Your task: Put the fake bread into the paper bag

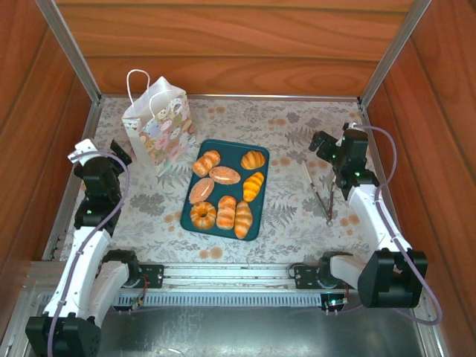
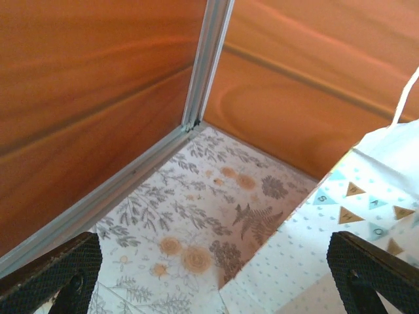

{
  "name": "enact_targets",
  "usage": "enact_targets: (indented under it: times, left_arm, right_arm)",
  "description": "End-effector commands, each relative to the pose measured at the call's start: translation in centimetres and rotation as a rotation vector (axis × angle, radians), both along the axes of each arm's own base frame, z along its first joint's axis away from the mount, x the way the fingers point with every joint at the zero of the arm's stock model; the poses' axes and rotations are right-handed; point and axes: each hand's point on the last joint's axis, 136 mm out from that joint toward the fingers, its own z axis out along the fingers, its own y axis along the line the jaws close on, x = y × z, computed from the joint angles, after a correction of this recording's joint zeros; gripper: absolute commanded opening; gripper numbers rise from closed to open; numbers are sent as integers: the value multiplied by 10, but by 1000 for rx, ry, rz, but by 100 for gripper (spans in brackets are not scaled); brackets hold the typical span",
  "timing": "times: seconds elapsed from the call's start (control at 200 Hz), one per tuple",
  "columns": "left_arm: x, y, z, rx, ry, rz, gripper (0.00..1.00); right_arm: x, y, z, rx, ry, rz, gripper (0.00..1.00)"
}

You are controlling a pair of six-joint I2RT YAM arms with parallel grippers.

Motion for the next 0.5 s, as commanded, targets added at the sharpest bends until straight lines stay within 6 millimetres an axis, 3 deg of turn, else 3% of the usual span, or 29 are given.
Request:
enact_targets:
  times: [0.0,0.22,0.245,0.38,0.495]
  left_arm:
    - [-4,-11,-9,-59,141,-43,94]
    - [21,-26,46,-84,160,-126,94]
    - [25,-27,54,-82,161,-134,94]
    - [58,-33,84,-66,188,-172,94]
    - [94,-35,96,-73,226,-213,94]
  right_arm:
    - [-18,28,-7,125,140,125,97]
    - [-45,62,-7,176,299,238,91]
    - [-48,68,-5,178,314,251,87]
    - [-60,108,16,171,361,347,83]
    - [-63,149,45,166,372,423,80]
